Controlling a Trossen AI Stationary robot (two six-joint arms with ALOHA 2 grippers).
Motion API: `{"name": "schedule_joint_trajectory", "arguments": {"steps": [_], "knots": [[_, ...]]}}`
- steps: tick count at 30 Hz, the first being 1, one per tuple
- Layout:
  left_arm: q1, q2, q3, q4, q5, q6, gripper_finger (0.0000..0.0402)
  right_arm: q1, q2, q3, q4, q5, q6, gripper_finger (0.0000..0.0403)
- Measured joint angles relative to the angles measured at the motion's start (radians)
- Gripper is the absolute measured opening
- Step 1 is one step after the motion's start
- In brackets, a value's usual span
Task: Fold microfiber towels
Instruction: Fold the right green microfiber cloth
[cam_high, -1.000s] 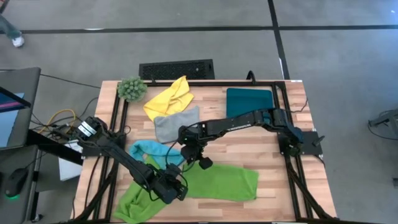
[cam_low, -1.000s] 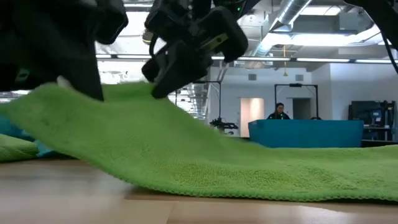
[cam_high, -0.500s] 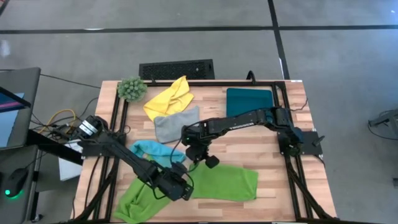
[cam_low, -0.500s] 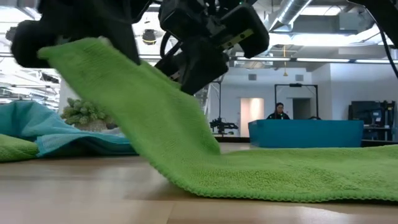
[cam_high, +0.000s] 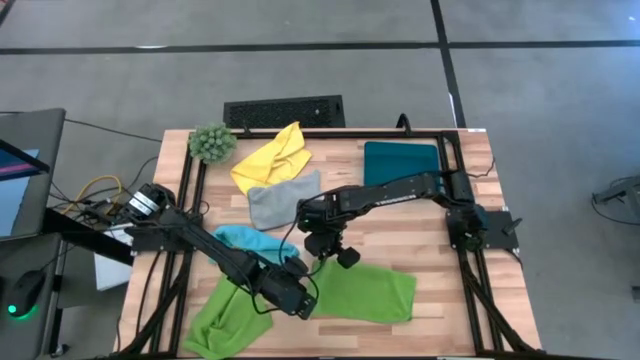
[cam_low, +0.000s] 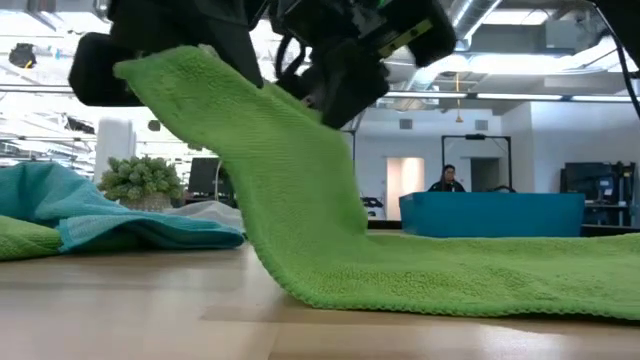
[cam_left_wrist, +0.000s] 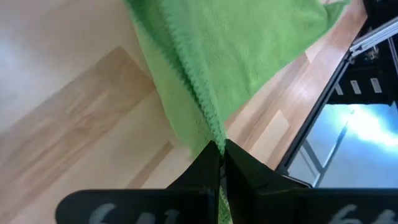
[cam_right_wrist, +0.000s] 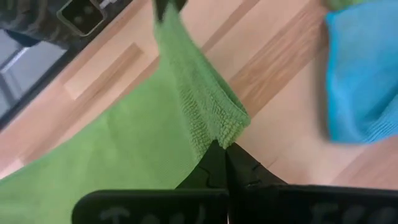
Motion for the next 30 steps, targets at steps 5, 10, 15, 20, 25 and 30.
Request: {"name": "schedule_joint_trajectory", "arguments": {"steps": [5, 10, 15, 20, 25, 30], "knots": [[0.010, -0.001, 0.000, 0.029, -0.006, 0.010, 0.0000, 0.001, -0.017, -0.001, -0.053, 0.002, -0.005, 0.0002], [0.021, 0.000, 0.000, 0.075, -0.007, 0.052, 0.0000, 0.008, -0.021, 0.000, -0.105, 0.015, -0.017, 0.0002], [0.036, 0.000, 0.000, 0.086, -0.019, 0.087, 0.0000, 0.015, -0.021, 0.000, -0.174, 0.024, -0.020, 0.0002], [0.044, -0.001, 0.000, 0.130, -0.018, 0.134, 0.0000, 0.034, -0.038, -0.002, -0.209, 0.028, -0.024, 0.0002], [0.050, 0.000, 0.000, 0.134, -0.019, 0.159, 0.0000, 0.040, -0.091, -0.001, -0.216, 0.051, 0.009, 0.0002], [0.062, 0.000, 0.000, 0.145, -0.026, 0.195, 0.0000, 0.040, -0.168, -0.060, -0.177, 0.054, 0.072, 0.0001]]}}
